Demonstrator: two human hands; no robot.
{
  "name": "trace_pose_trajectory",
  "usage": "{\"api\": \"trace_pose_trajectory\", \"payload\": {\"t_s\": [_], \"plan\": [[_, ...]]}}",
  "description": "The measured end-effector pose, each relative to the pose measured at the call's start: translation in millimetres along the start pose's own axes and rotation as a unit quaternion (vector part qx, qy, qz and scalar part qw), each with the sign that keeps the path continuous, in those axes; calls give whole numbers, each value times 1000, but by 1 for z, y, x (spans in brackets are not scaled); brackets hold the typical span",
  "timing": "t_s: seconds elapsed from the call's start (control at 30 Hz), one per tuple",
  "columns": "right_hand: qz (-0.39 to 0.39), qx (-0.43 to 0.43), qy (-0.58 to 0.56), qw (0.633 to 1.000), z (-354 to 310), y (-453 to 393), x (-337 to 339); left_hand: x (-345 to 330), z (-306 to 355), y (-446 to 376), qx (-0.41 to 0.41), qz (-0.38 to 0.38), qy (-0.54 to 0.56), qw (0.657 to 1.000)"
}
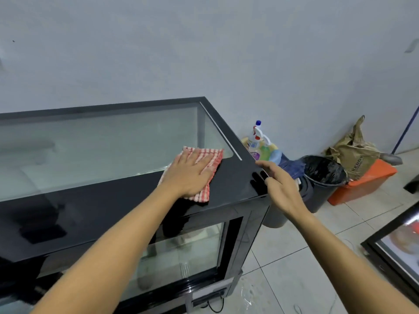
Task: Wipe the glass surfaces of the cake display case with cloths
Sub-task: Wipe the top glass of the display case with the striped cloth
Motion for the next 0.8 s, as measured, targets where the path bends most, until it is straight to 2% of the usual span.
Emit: {"api": "trace_pose_trajectory", "payload": {"t_s": [0.07,0.13,0.2,0.27,0.33,0.43,0.47,0.57,0.6,0.63,0.7,0.73,0.8], "plan": [[34,-37,-85,995,6,-1,7,-6,36,-15,-9,3,5,1000],[51,-52,-128,989,7,-6,14,-15,94,-16,-98,0,-1,995],[62,-55,-140,987,7,-12,22,-23,136,-2,-172,-7,3,985],[76,-53,-131,987,9,-20,31,-25,143,7,-193,-22,20,981],[86,-48,-110,989,8,-28,35,-21,120,-1,-157,-27,24,987],[86,-60,-110,988,6,-40,31,-12,80,-27,-29,-7,1,1000],[80,-61,-111,989,4,-44,27,-10,85,-28,-19,0,4,1000],[50,-42,-85,994,-4,-49,11,-15,125,-8,-80,-1,36,996],[42,-25,-63,997,-10,-48,4,-17,119,-2,-81,-8,37,996],[34,-2,-33,999,-15,-45,0,-17,103,0,-63,-9,32,997],[-11,68,43,997,-30,-38,-24,-8,35,1,27,13,11,999],[-54,104,110,987,-36,-34,-43,-2,-8,4,85,25,4,996],[-144,153,266,941,-32,-30,-83,11,-94,21,182,39,-11,982]]}}
Point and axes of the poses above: each hand's wrist, its own y-axis away from the middle knuckle, its own x-axis out of the back of the hand, z = x × y, the point moved 10 cm from there along -y, towards the middle knuckle, and after that the axes turned 7 degrees about z, right-handed, at the moved point
